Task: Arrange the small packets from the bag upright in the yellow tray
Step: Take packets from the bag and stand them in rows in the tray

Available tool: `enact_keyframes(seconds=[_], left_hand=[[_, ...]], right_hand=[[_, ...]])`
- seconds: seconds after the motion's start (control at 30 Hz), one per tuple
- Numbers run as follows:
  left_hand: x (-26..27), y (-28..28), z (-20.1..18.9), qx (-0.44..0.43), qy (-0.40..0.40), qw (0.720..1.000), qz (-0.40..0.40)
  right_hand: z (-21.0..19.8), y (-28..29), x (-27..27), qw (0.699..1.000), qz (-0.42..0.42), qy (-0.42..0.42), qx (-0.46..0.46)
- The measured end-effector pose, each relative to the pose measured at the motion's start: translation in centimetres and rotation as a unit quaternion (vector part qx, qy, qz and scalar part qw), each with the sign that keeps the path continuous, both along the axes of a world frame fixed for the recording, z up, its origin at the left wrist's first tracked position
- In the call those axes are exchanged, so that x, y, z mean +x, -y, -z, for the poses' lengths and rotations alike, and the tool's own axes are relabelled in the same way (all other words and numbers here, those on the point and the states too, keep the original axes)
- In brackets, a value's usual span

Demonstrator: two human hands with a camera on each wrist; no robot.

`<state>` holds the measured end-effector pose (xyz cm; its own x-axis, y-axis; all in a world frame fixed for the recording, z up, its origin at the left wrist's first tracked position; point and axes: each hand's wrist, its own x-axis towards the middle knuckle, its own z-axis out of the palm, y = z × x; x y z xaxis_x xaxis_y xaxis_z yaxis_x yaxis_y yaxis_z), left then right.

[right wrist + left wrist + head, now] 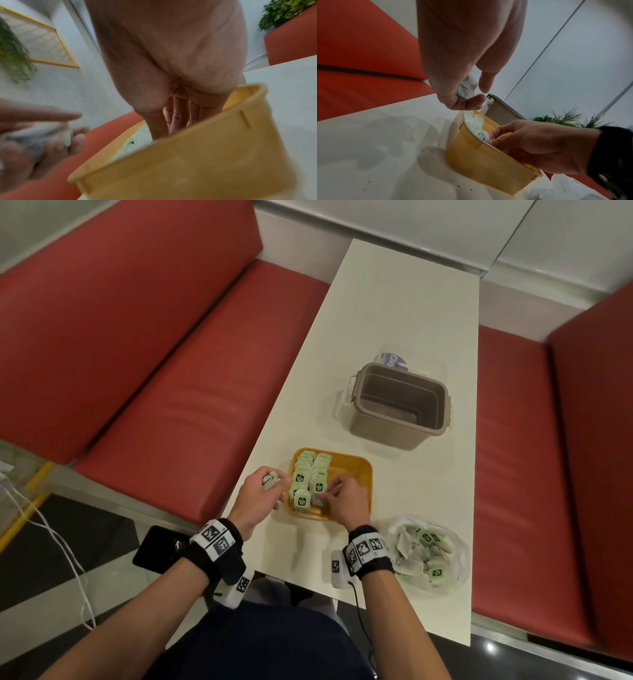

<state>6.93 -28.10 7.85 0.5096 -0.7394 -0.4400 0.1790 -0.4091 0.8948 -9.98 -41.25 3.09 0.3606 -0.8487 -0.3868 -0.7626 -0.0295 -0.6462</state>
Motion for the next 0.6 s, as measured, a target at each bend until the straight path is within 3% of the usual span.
enact_keyframes(seconds=[0.13,0.27,0.47,0.53,0.6], left_hand=[[-0.1,-0.3,0.2,-0.010,-0.050,0.999,-0.004],[0.0,-0.5,-0.4,-0.033,-0.119,0.992,-0.004],[0.1,-0.9,-1.7,-0.076,-0.216,0.973,0.006],[0.0,-1.1,-2.3,-0.095,-0.241,0.966,0.016],[0.0,-1.2,-3.0,-0.111,-0.257,0.960,0.025]], right_hand=[[1.8,-0.4,0.9,0.998,-0.006,-0.058,-0.013],[2.5,-0.8,1.2,0.998,-0.008,-0.062,-0.022],[0.7,-1.1,0.8,0.995,-0.017,-0.084,-0.047],[-1.1,-1.0,0.7,0.995,-0.011,-0.058,-0.081],[-3.1,-0.9,0.5,0.994,-0.008,0.030,-0.106]])
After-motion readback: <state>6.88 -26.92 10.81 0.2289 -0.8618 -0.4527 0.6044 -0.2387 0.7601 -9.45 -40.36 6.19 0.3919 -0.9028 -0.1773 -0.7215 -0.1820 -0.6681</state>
